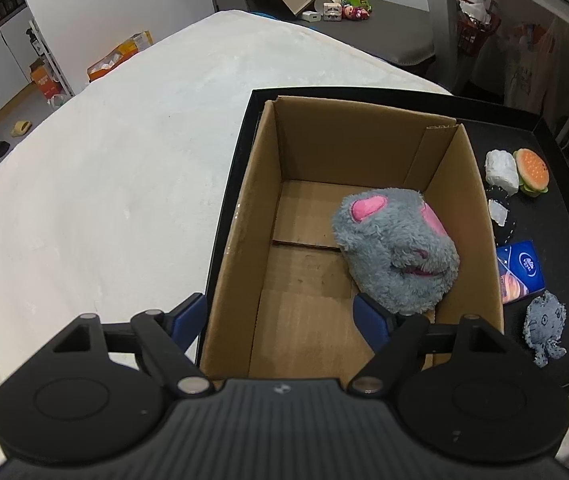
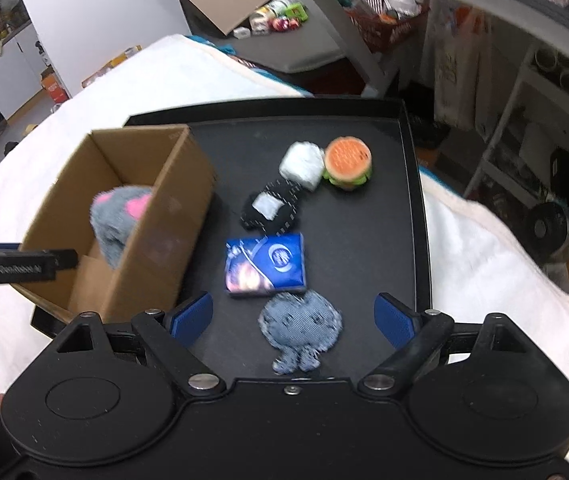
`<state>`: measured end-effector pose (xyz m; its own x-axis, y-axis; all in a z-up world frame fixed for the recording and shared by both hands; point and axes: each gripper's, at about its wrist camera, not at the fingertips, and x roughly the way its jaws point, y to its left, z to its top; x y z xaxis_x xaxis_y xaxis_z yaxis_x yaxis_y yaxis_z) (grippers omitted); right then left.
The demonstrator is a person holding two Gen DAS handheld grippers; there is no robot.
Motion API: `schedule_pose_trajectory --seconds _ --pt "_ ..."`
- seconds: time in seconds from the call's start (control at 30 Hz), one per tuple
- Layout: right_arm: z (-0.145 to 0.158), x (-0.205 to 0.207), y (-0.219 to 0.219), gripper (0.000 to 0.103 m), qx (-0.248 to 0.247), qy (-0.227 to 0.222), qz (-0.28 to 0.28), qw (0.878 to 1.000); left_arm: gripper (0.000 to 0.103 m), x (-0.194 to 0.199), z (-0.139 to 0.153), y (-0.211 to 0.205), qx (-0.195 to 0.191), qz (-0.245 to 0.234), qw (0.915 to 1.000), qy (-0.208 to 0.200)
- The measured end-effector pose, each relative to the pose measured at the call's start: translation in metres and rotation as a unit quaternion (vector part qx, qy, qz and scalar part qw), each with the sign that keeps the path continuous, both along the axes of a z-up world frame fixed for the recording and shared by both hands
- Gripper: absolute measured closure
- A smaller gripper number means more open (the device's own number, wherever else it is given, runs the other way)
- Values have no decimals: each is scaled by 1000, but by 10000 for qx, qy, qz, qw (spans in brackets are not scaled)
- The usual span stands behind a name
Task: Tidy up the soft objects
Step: 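Move the right gripper to the denim cat plush and grasp it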
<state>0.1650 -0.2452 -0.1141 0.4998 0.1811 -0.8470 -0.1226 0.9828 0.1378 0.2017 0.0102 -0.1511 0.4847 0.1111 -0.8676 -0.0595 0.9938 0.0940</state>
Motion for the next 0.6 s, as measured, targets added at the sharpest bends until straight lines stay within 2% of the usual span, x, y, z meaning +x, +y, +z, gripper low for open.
schedule_pose_trajectory --seconds 0.6 --pt "-62 14 -4 17 162 614 146 9979 19 16 -16 -20 661 -20 9975 249"
